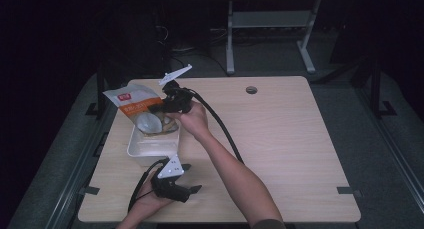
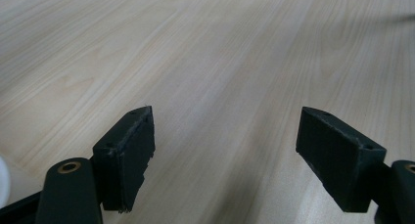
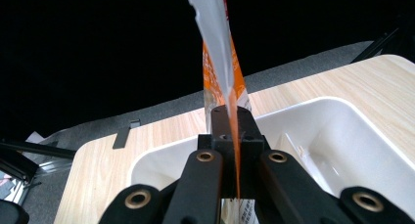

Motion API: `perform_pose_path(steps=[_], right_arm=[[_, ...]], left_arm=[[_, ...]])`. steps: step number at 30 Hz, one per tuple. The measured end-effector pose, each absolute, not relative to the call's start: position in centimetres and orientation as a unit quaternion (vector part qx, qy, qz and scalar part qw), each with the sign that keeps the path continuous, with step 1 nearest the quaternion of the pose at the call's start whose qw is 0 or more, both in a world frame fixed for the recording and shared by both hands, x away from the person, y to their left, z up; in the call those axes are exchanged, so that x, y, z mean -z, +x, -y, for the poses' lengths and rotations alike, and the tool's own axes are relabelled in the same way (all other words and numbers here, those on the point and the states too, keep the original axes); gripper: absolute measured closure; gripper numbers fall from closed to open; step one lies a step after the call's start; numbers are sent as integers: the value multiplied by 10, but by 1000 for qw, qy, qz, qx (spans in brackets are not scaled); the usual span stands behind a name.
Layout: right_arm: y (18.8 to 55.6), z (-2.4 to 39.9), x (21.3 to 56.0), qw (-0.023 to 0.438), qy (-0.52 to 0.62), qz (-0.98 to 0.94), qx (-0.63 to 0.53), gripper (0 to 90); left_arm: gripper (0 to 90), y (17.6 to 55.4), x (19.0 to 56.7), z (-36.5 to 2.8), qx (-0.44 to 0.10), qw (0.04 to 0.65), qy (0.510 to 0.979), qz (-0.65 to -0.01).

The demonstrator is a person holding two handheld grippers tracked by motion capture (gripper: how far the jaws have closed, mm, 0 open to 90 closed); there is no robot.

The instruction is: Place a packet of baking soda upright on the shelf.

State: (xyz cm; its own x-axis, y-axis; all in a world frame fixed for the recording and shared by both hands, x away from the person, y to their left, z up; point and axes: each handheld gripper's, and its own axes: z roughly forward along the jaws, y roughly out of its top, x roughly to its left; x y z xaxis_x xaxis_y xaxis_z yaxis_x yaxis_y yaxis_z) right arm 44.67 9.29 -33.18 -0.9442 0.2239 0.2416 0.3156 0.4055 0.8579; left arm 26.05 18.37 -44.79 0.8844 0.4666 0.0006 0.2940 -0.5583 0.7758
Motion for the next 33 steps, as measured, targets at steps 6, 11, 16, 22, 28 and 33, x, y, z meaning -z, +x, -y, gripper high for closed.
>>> perform_pose_path(steps=[6, 11, 16, 22, 28, 33], right_arm=[[450, -98, 345, 48, -166, 836, 521, 897], [452, -100, 355, 54, -170, 835, 520, 897], [454, -101, 367, 64, -176, 830, 526, 897], [455, -101, 383, 74, -188, 823, 530, 895], [455, -98, 391, 71, -194, 827, 523, 866], [455, -94, 389, 62, -191, 844, 498, 764]], left_arm=[[218, 261, 447, -185, -106, 414, 878, -215], [216, 261, 448, -185, -105, 415, 878, -215], [216, 261, 447, -185, -105, 415, 878, -216], [216, 261, 448, -184, -104, 413, 879, -212], [216, 260, 448, -183, -105, 410, 881, -210], [215, 260, 448, -183, -105, 411, 881, -209]])
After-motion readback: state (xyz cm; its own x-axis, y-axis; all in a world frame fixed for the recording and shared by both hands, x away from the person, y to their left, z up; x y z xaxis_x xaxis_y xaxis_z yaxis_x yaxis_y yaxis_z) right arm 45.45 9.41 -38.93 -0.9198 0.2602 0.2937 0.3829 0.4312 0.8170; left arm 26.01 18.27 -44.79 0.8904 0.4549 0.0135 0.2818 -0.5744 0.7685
